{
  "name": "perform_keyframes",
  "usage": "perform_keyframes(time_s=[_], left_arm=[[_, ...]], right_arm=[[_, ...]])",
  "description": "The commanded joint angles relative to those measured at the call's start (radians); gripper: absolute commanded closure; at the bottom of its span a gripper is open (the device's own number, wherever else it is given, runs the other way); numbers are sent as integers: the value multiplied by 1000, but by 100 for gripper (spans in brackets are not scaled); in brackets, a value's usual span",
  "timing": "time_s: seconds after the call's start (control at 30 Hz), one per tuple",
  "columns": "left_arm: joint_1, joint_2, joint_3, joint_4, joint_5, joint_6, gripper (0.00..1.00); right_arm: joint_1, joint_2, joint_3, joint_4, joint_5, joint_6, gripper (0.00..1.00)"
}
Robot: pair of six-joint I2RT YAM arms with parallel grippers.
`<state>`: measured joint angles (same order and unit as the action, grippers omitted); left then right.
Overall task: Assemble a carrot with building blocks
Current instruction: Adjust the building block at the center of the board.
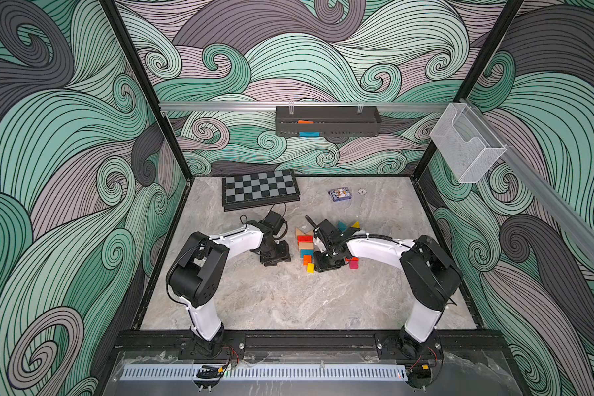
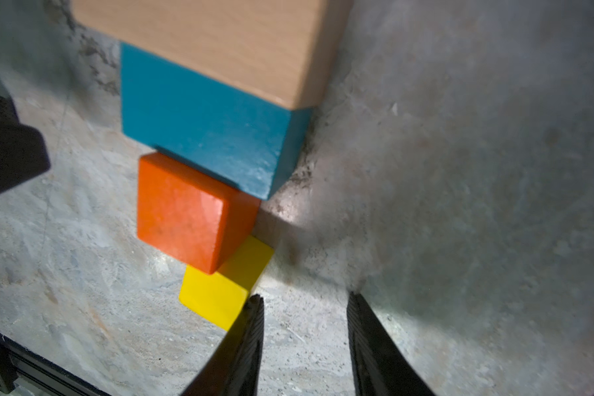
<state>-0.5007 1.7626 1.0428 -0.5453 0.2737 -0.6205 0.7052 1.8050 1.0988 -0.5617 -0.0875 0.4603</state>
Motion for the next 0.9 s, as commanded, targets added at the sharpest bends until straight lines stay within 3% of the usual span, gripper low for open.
perform_keyframes(time_s=[0.0,0.87], left_arm=[[-3,-19,-3,-13,4,1,41],[-4,-9,-1,-8,0,-1,41]], right_arm=[[8,19,23,8,1,14,58],[20,14,20,-2,-5,15,58]])
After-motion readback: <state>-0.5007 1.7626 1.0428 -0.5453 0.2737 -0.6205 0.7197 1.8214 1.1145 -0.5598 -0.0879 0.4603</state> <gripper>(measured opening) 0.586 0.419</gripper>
